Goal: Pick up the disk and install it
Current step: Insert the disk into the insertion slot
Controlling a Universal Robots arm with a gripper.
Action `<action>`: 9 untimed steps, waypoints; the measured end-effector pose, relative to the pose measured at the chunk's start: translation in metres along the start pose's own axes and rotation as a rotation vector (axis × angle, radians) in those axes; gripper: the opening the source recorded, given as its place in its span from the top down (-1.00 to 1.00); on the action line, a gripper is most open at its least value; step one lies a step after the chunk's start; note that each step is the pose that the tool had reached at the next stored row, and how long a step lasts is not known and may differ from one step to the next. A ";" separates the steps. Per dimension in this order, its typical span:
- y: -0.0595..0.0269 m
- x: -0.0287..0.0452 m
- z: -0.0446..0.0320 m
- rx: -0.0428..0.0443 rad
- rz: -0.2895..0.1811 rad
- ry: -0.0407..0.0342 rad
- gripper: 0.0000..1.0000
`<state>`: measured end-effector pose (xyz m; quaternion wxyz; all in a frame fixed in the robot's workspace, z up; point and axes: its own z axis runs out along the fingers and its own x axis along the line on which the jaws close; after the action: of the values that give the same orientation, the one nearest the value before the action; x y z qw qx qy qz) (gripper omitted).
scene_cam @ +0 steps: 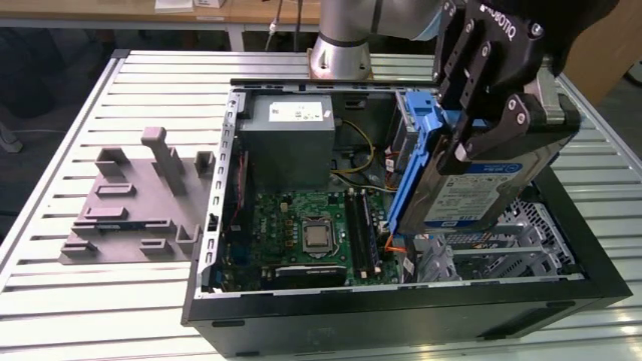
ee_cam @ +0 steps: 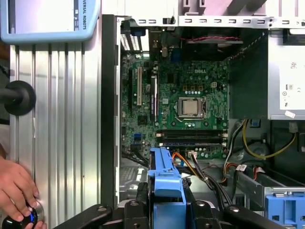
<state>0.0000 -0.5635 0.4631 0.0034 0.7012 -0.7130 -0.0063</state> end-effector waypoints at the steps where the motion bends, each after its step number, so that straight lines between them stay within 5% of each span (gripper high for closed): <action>1: -0.0004 0.0018 0.0007 -0.0001 0.000 0.0001 0.27; 9: -0.0158 0.0042 0.0040 0.0000 0.000 0.0001 0.27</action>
<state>0.0156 -0.5679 0.4588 0.0034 0.7012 -0.7130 -0.0062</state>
